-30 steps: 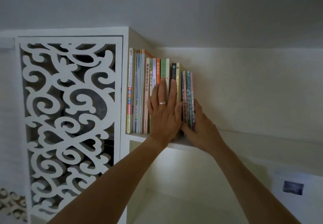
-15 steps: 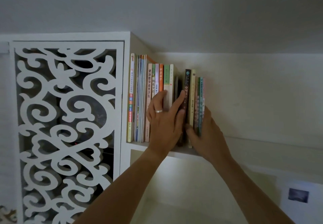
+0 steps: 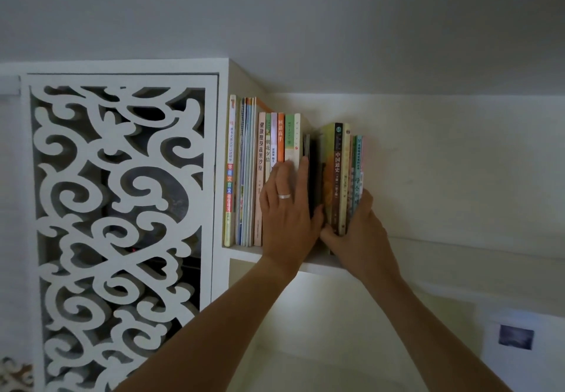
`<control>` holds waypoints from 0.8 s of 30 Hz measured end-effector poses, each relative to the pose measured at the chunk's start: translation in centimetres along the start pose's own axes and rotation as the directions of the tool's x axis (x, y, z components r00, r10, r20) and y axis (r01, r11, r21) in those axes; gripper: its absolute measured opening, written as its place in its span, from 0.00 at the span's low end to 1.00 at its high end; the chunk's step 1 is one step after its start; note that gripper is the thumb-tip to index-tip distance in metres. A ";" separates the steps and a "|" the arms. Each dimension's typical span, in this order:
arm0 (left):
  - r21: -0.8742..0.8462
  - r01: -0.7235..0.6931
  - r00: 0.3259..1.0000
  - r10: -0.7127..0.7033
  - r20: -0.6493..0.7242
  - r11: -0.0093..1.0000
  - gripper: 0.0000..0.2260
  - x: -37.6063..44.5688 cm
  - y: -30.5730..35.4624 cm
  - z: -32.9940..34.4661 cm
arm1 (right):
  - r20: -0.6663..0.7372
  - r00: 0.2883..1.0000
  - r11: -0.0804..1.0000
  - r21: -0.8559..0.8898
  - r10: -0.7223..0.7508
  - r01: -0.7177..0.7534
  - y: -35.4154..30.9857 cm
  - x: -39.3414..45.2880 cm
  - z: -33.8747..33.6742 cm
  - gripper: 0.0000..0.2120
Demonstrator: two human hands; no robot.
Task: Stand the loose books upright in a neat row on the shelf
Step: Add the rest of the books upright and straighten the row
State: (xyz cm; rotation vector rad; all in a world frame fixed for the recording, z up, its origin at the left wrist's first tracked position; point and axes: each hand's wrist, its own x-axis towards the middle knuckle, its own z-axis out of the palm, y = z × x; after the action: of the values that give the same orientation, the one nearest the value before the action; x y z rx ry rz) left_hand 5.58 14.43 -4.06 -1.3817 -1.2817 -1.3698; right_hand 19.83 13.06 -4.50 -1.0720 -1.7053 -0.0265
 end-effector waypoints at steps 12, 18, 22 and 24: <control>0.119 0.001 1.000 -0.003 0.018 0.993 0.21 -1.2 1.7 -0.3 | 0.096 0.995 0.998 0.064 -0.028 0.022 0.6 0.4 -0.8 0.40; -0.011 0.045 0.997 -0.044 0.058 0.999 0.13 -1.3 1.5 -1.5 | 0.138 0.990 0.994 0.108 -0.026 0.012 1.0 0.6 -0.9 0.44; -0.304 0.163 0.986 -0.148 0.074 0.939 0.06 -1.4 2.8 -3.9 | 0.160 0.984 0.983 0.181 -0.075 0.045 0.4 0.6 -1.0 0.51; -0.232 0.245 0.963 -0.209 0.168 0.941 0.12 -1.4 4.0 -5.2 | 0.178 0.981 0.990 0.127 -0.081 0.059 0.3 0.4 -1.0 0.46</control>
State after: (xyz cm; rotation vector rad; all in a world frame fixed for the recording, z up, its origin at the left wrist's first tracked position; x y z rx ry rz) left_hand 8.64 8.51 -4.43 -1.5626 -1.4353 -1.6631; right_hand 20.75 13.05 -3.91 -0.9469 -1.8845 0.1329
